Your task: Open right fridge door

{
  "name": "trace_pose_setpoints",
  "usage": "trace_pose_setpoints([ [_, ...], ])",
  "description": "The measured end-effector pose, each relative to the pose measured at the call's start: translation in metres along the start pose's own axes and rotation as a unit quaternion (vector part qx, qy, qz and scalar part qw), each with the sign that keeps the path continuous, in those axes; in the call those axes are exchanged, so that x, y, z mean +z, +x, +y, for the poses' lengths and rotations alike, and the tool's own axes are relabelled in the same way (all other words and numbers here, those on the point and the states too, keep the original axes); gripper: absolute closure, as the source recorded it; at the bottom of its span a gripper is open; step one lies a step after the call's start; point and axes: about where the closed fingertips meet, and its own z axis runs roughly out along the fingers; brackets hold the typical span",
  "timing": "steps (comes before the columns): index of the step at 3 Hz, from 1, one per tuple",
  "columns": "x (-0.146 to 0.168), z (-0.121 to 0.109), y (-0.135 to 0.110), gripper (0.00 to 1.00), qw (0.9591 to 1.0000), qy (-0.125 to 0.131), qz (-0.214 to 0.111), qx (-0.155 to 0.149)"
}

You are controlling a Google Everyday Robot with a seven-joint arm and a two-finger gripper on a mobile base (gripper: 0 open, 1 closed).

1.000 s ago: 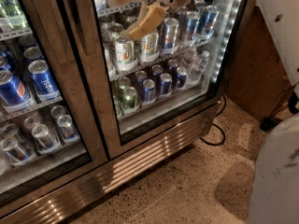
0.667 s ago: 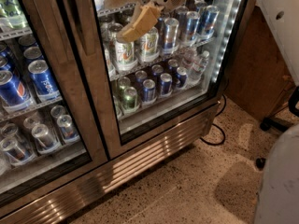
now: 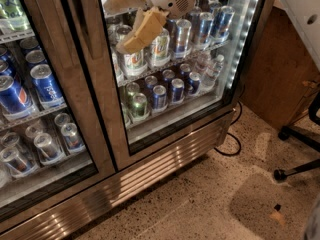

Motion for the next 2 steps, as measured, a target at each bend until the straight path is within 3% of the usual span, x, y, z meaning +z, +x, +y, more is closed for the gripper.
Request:
trace_pose_setpoints([
  [2, 0.0092, -0.0053, -0.0152, 0.28, 0.9994, 0.005, -0.007, -0.034],
])
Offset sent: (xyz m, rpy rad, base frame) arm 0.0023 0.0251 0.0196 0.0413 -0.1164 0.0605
